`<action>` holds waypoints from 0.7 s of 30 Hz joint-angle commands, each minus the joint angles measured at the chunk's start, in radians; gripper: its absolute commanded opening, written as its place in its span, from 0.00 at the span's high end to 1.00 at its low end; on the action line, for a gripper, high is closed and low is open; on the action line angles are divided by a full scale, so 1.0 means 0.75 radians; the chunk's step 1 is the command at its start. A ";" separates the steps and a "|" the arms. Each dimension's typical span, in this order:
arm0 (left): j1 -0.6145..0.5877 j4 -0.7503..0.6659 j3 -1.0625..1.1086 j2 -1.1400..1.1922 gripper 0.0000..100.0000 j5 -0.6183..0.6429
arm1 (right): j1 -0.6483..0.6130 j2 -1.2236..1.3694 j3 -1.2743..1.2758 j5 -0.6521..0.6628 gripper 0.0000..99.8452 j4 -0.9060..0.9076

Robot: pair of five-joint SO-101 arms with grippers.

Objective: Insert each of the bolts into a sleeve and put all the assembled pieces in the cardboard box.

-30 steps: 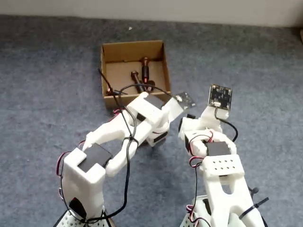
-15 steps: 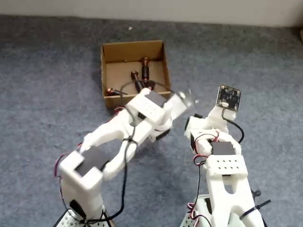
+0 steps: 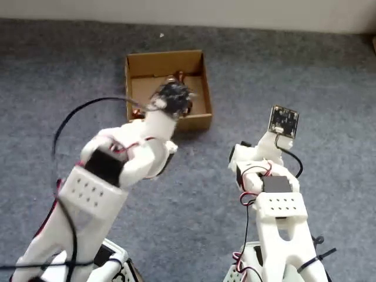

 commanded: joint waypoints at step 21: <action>-0.177 -0.554 0.897 -1.171 0.81 0.256 | 0.007 -0.036 -0.013 -0.002 0.99 -0.030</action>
